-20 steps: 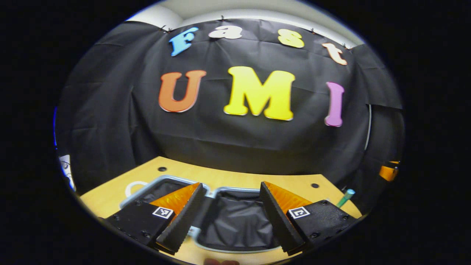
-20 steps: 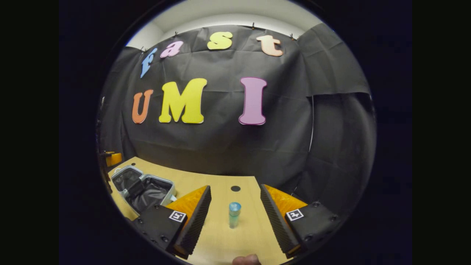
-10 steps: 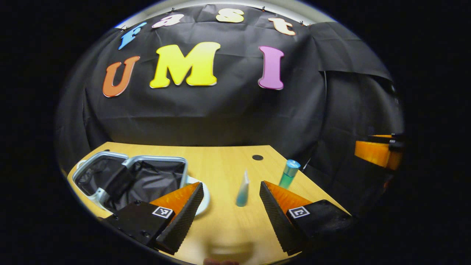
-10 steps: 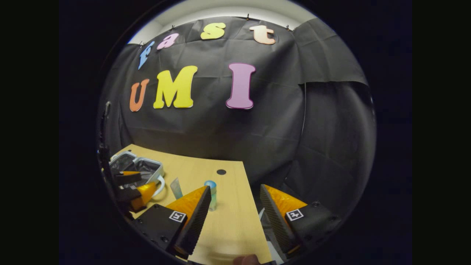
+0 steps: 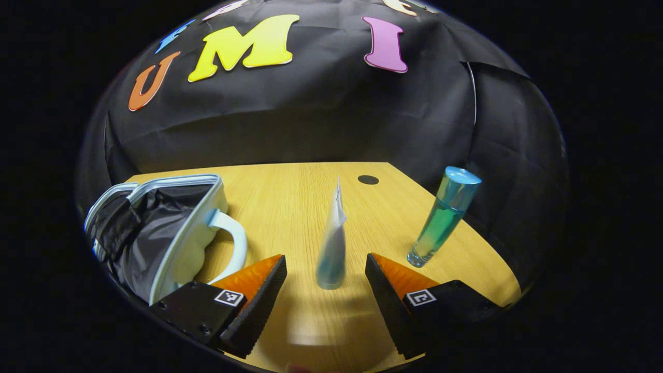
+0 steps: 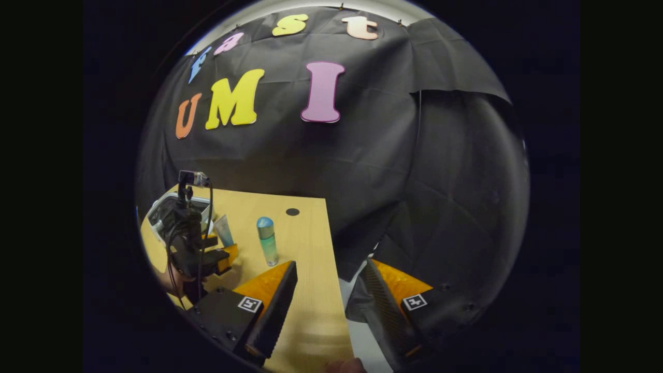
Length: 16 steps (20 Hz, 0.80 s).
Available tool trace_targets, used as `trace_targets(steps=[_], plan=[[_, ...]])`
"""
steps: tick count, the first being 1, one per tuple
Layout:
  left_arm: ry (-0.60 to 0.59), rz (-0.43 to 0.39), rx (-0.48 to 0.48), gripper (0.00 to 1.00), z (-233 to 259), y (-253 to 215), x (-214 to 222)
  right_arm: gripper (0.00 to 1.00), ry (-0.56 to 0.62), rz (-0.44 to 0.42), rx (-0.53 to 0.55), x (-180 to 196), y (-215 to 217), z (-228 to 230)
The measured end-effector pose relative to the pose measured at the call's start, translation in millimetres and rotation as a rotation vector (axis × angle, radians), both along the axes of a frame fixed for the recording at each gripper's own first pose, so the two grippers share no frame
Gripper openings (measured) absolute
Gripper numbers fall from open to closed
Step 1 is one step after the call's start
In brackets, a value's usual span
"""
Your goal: First open the suitcase, pack the skin care products into it, and then close the suitcase.
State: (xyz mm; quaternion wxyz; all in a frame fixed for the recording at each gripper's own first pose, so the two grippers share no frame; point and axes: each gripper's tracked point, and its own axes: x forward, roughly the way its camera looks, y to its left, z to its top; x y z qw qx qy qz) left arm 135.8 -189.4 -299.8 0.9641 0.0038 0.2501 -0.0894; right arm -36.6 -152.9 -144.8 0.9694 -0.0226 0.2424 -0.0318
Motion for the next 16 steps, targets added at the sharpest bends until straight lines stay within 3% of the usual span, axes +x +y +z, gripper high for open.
trace_targets(steps=[1, 2, 3, 6, 7, 9, 12, 14, 15, 16], plan=[[0.009, 0.005, -0.003, 0.95, -3.7, -0.1, 5.0, 0.80, -0.003, 0.006, 0.004, 4.4, 1.7, 0.5], [0.024, 0.005, -0.008, 0.99, -7.5, -2.2, 8.7, 0.80, -0.003, 0.013, 0.007, 7.5, 4.4, -0.3], [0.041, 0.005, -0.005, 0.83, -11.9, -2.5, 12.1, 0.79, -0.001, 0.020, 0.011, 11.4, 6.6, -1.4], [0.069, -0.015, 0.000, 0.79, -19.5, -6.5, 17.1, 0.80, 0.002, 0.041, 0.015, 19.0, 12.7, -4.7], [0.070, -0.024, 0.006, 0.63, -19.9, -6.5, 19.0, 0.80, 0.004, 0.048, 0.015, 21.8, 14.6, -6.0], [0.096, -0.032, 0.007, 0.41, -19.0, -5.4, 15.1, 0.80, 0.008, 0.062, 0.010, 26.7, 18.9, -11.1], [0.125, -0.038, -0.031, 0.38, -3.4, -3.2, -0.5, 0.80, 0.020, 0.112, 0.032, 35.6, 36.5, -26.4], [0.124, -0.042, -0.069, 0.43, 25.3, 4.2, -16.9, 0.80, 0.045, 0.160, 0.074, 46.5, 59.1, -49.8], [0.122, -0.045, -0.081, 0.37, 41.3, 9.8, -27.0, 0.80, 0.066, 0.184, 0.104, 54.2, 74.7, -66.2], [0.112, -0.045, -0.084, 0.37, 56.8, 17.9, -35.9, 0.80, 0.094, 0.203, 0.127, 62.1, 91.1, -82.3]])
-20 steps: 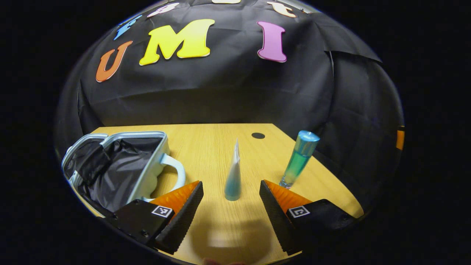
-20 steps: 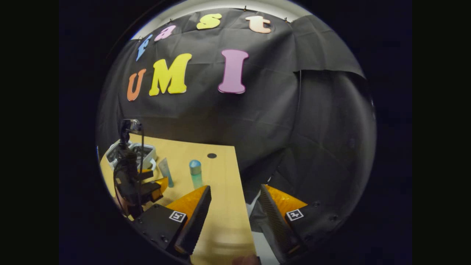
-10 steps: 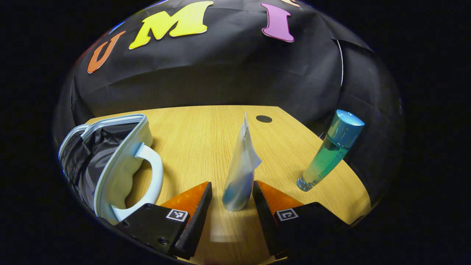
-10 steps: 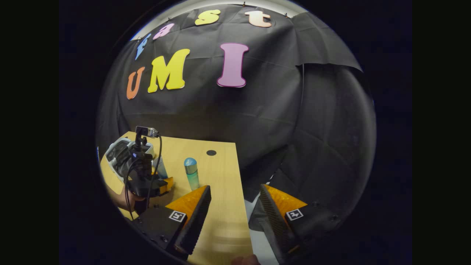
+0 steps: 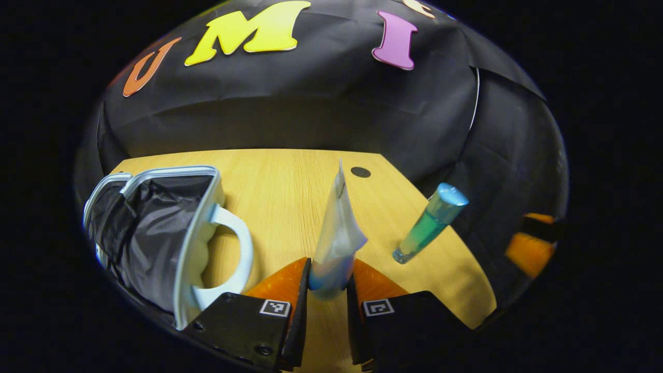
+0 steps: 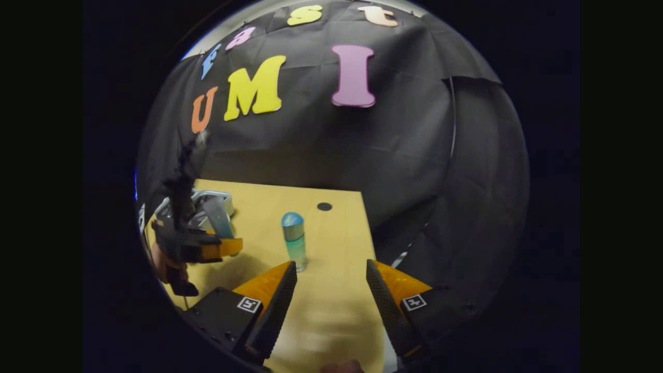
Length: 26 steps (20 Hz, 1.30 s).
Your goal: First open the suitcase, pack the skin care products into it, and then close the suitcase.
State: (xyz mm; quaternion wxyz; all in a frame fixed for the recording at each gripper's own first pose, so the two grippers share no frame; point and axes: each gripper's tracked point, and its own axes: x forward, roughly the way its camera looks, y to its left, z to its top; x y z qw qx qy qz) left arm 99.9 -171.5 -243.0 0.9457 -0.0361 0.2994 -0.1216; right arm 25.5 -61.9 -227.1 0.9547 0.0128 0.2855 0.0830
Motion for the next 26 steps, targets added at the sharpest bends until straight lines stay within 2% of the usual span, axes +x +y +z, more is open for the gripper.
trace_targets(steps=[4, 10, 12, 13, 15, 16, 17, 20, 21, 24, 25, 26], plan=[[-0.002, 0.044, 0.006, 0.36, 41.0, 43.6, -35.3, 0.80, 0.015, 0.041, 0.038, 30.8, 41.6, -32.5], [0.012, 0.226, 0.012, 0.36, 68.1, 142.3, -62.7, 0.80, 0.084, 0.004, 0.049, 75.4, 61.5, -69.9], [0.022, 0.291, 0.022, 0.37, 68.1, 180.4, -64.9, 0.74, 0.105, -0.026, 0.055, 83.1, 59.3, -76.8], [0.028, 0.319, 0.018, 0.36, 68.4, 197.4, -67.7, 0.64, 0.113, -0.036, 0.053, 84.2, 58.1, -79.2], [0.036, 0.361, 0.011, 0.37, 69.9, 223.0, -71.8, 0.60, 0.120, -0.054, 0.038, 86.8, 57.4, -84.8], [0.040, 0.371, 0.010, 0.37, 69.9, 232.6, -70.3, 0.50, 0.120, -0.062, 0.026, 87.3, 55.8, -83.6], [0.049, 0.367, 0.011, 0.37, 69.2, 240.8, -68.7, 0.40, 0.123, -0.061, 0.017, 91.6, 57.1, -85.5], [0.115, 0.272, 0.013, 0.37, 60.4, 249.4, -58.9, 0.37, 0.144, -0.054, -0.023, 86.8, 59.7, -82.4], [0.147, 0.232, 0.008, 0.37, 55.9, 250.5, -53.0, 0.32, 0.161, -0.043, -0.035, 83.6, 59.1, -81.3], [0.277, 0.125, -0.059, 0.36, 35.2, 251.4, -34.7, 0.32, 0.208, -0.013, 0.027, 66.3, 69.7, -59.7], [0.329, 0.096, -0.087, 0.43, 27.6, 251.3, -30.3, 0.31, 0.216, -0.014, 0.053, 57.9, 70.2, -49.1], [0.391, 0.067, -0.107, 0.37, 17.9, 252.7, -26.4, 0.32, 0.219, -0.016, 0.073, 46.5, 70.0, -40.4]])
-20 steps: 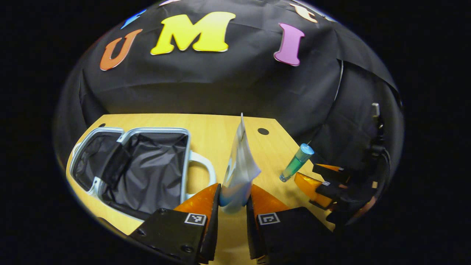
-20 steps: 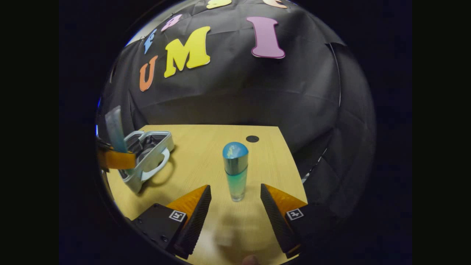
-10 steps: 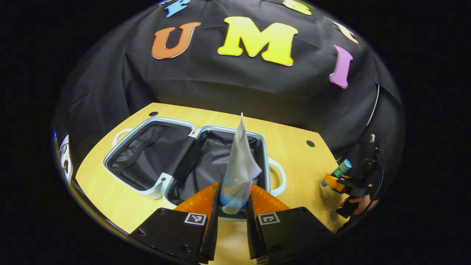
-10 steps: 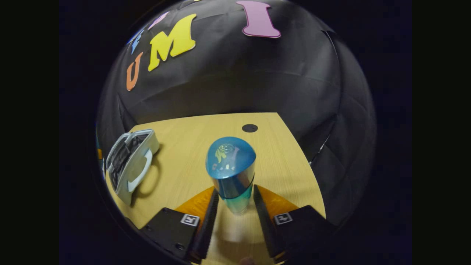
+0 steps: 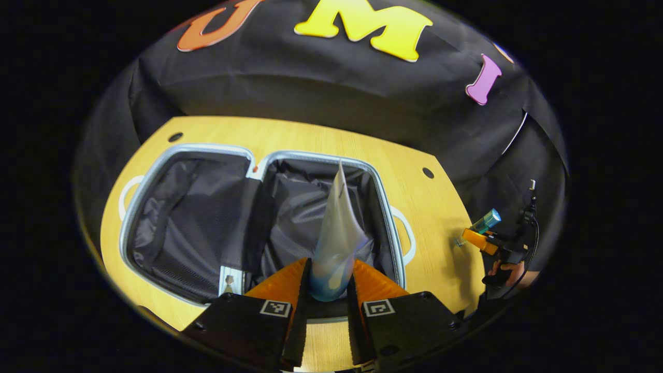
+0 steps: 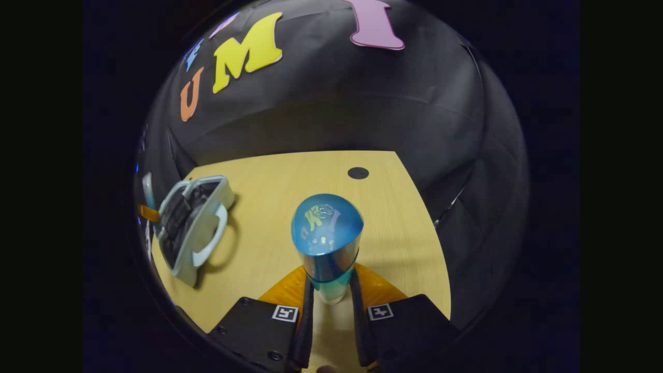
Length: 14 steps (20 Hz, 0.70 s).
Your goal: First open the suitcase, pack the skin care products into it, and then close the suitcase.
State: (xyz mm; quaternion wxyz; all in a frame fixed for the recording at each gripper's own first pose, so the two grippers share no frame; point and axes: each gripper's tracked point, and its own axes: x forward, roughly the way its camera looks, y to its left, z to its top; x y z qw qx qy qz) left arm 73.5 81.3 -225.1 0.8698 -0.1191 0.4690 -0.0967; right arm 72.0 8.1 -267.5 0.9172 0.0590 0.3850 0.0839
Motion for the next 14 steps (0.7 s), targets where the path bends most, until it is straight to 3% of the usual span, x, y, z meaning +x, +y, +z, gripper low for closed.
trace_targets(steps=[3, 9, 14], plan=[[0.199, -0.091, -0.025, 0.34, -34.5, 5.6, 0.0, 0.32, 0.009, 0.007, 0.060, -31.3, 7.6, 31.3], [0.478, -0.183, -0.014, 0.33, -65.2, 8.4, 2.1, 0.31, 0.021, 0.023, 0.168, -87.3, 23.5, 80.7], [0.662, -0.192, 0.030, 0.33, -79.3, 11.5, 0.2, 0.31, -0.031, 0.069, 0.107, -112.5, 29.4, 101.1]])
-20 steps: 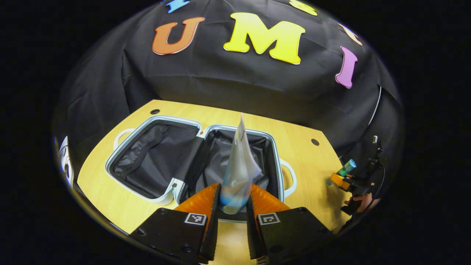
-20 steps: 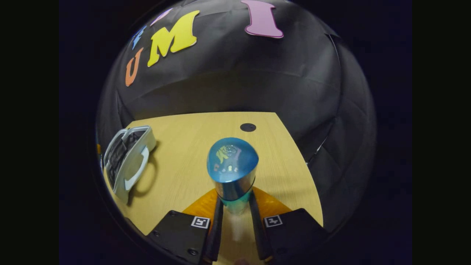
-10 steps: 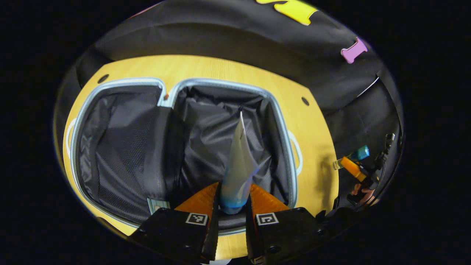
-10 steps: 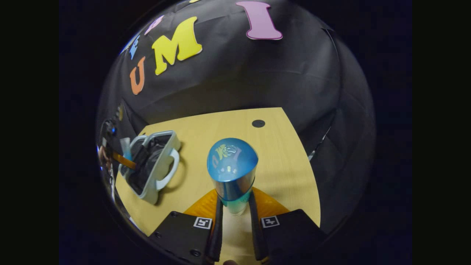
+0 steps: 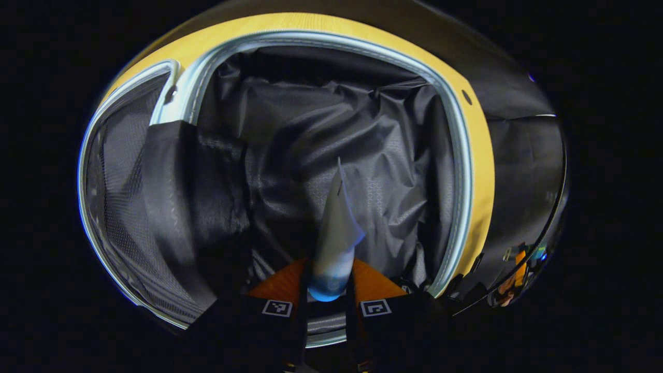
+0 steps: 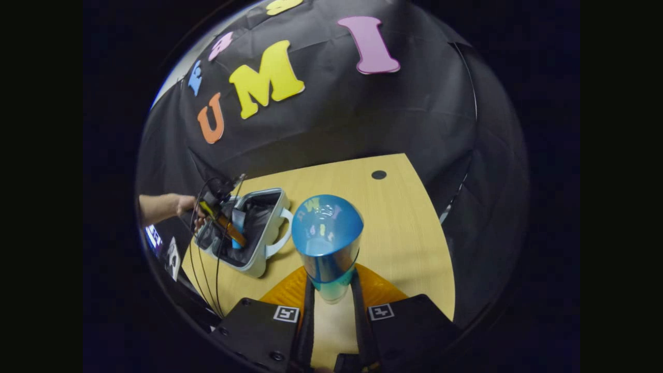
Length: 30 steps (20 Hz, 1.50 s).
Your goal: First open the suitcase, pack the skin care products into it, and then close the suitcase.
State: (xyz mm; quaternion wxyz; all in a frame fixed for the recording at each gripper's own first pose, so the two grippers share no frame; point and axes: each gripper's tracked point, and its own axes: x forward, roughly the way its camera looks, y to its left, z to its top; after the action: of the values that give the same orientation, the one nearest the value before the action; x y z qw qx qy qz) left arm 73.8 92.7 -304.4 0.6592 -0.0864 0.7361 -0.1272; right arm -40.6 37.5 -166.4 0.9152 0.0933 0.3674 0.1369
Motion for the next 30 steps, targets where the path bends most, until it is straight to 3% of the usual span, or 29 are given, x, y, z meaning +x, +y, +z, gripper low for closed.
trace_targets(steps=[3, 7, 8, 9, 10, 13, 14, 17, 20, 23, 27, 30], plan=[[0.028, -0.018, 0.001, 0.34, 0.2, -0.9, 1.6, 0.31, -0.012, 0.015, 0.023, -6.2, 11.4, 13.0], [0.027, -0.004, 0.002, 0.41, -1.5, -4.4, 1.3, 0.31, -0.014, 0.027, 0.036, -2.7, 23.7, 15.0], [0.027, 0.005, -0.001, 0.51, 0.9, -7.4, -1.0, 0.31, -0.016, 0.035, 0.038, -2.2, 27.8, 16.6], [0.021, 0.015, -0.008, 0.43, 3.4, -6.9, -2.9, 0.31, -0.017, 0.050, 0.039, 0.9, 33.6, 19.4], [0.024, 0.033, -0.027, 0.43, 6.1, -8.9, -3.0, 0.31, -0.019, 0.072, 0.043, 2.6, 41.3, 20.9], [-0.002, 0.084, -0.081, 0.72, 23.5, -22.0, -11.3, 0.31, 0.004, 0.165, 0.058, 14.6, 81.5, 28.4], [-0.047, 0.088, -0.090, 0.86, 36.3, -22.1, -11.1, 0.31, 0.016, 0.206, 0.069, 21.1, 99.9, 31.8], [-0.276, 0.082, -0.119, 0.96, 82.8, -23.0, -11.7, 0.31, 0.060, 0.315, 0.116, 41.4, 164.9, 39.6], [-0.601, 0.126, -0.099, 0.95, 143.4, -10.9, -16.0, 0.31, 0.191, 0.361, 0.155, 59.6, 223.2, 25.8], [-0.866, 0.245, -0.041, 0.96, 187.1, 12.7, -42.2, 0.31, 0.397, 0.357, 0.136, 69.2, 259.5, -15.8], [-0.984, 0.353, 0.027, 0.98, 203.1, 50.8, -114.3, 0.31, 0.636, 0.285, 0.054, 76.0, 290.6, -79.9], [-0.957, 0.459, 0.022, 0.99, 192.6, 69.3, -161.8, 0.31, 0.729, 0.193, -0.014, 85.2, 301.6, -118.6]])
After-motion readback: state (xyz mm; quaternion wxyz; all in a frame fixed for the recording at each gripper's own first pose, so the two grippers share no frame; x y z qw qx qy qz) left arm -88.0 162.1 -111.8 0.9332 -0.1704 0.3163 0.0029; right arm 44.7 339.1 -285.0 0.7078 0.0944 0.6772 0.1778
